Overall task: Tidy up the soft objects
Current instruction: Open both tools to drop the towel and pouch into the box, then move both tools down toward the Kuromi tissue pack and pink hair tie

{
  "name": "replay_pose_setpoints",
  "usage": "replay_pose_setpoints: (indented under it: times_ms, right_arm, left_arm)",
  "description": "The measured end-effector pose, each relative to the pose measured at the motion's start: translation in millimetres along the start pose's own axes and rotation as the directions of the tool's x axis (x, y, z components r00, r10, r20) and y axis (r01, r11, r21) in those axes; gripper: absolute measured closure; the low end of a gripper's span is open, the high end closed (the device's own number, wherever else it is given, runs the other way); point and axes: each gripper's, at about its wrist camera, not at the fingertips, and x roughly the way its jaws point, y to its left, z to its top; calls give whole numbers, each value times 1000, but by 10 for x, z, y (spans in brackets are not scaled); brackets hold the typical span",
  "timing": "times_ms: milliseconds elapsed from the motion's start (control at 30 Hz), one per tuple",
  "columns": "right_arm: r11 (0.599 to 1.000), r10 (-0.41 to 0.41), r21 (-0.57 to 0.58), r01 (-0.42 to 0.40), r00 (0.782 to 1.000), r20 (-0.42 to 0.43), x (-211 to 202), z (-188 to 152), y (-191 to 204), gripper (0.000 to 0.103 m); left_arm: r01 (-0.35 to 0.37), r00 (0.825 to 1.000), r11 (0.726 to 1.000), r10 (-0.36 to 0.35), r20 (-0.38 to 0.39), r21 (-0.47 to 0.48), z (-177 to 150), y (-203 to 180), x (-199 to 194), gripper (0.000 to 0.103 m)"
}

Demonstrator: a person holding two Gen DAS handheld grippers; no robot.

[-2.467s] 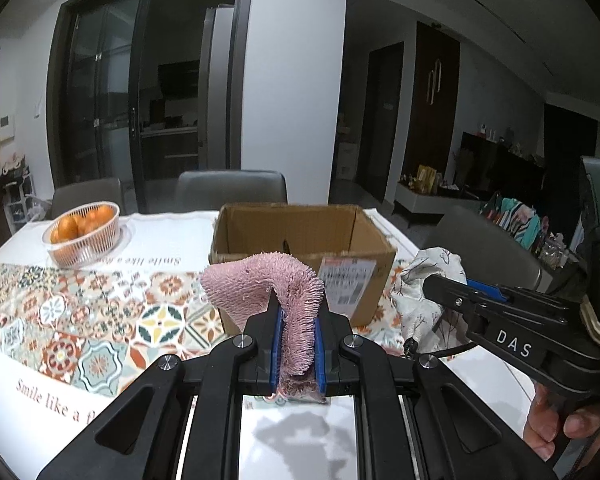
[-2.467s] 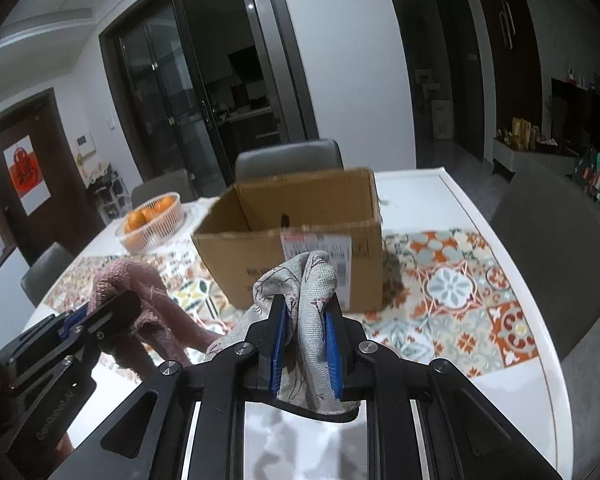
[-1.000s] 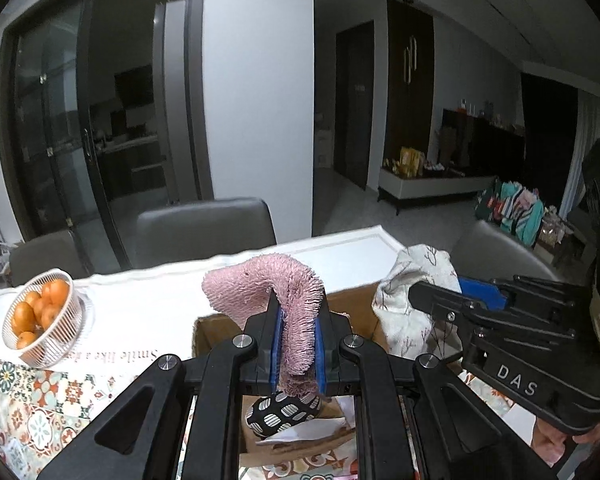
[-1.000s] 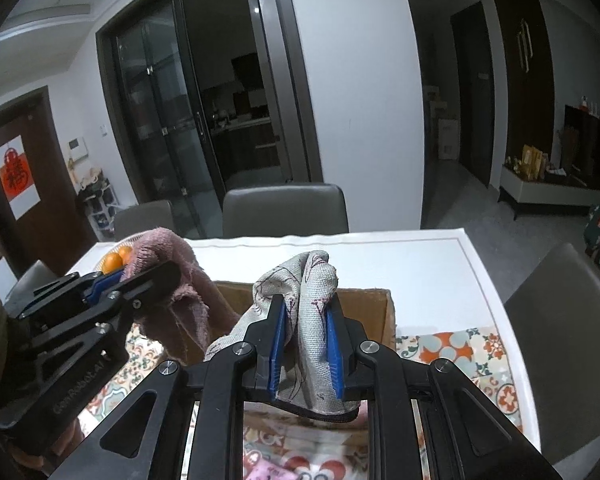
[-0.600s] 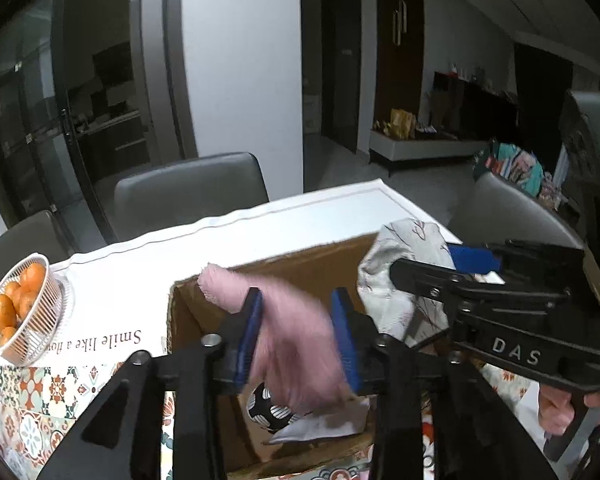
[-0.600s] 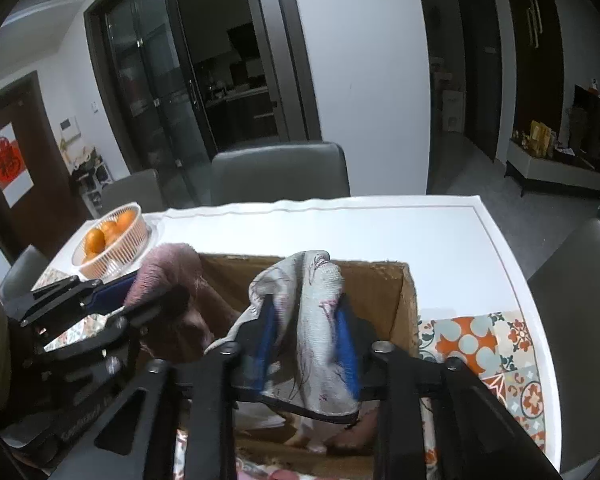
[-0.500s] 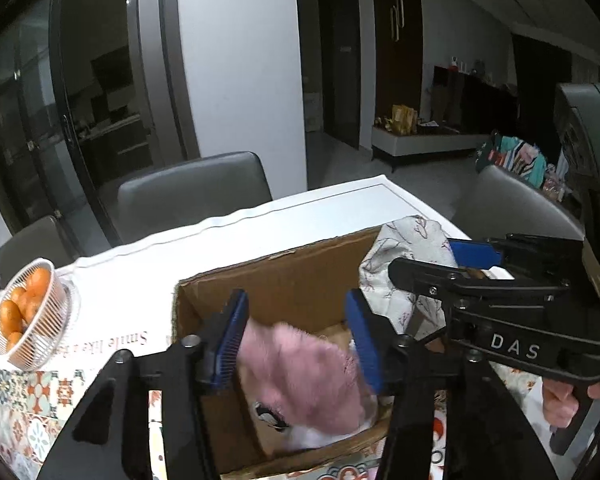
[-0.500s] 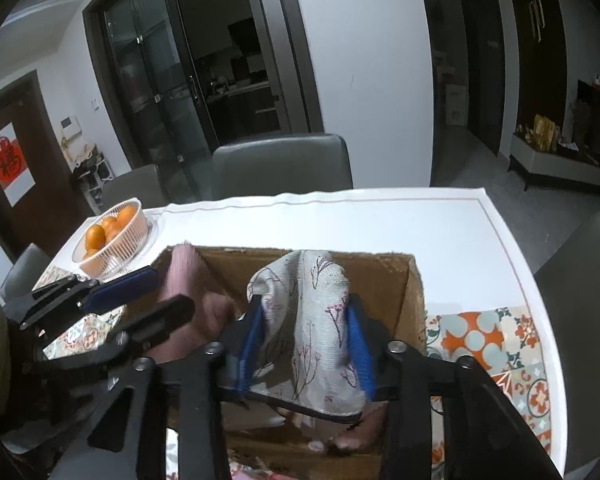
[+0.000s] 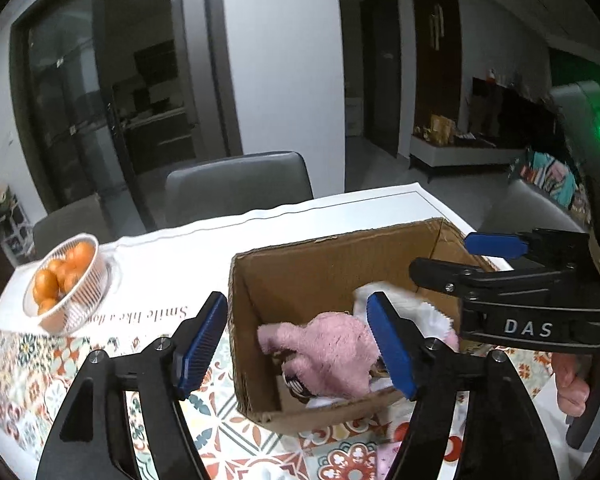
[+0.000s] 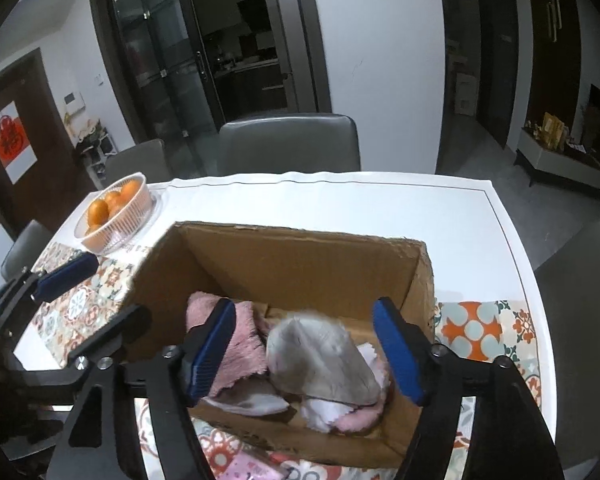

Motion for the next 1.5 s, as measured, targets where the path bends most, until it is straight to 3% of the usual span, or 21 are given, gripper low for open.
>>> replay_pose_setpoints:
  times_ms: [400, 767, 1067, 1500]
  right_arm:
    - [997, -74, 22, 71, 990, 122, -684, -228, 77, 30]
    - [991, -128, 65, 118, 976, 177, -1103, -754, -26, 30]
    - [989, -140, 65, 131, 976, 165, -1157, -1228, -165, 30]
    - [989, -146, 43, 144, 988, 43, -837, -1663, -288, 30]
  left_arm:
    - [-28, 996, 999, 30, 88, -16, -131, -137, -603, 30]
    - [-33, 993, 999, 35, 114, -20, -493, -414, -904, 30]
    - [22, 999, 1000, -23, 36, 7, -891, -685, -826, 30]
    - [40, 994, 999, -39, -106, 16, -1312, -820, -503, 30]
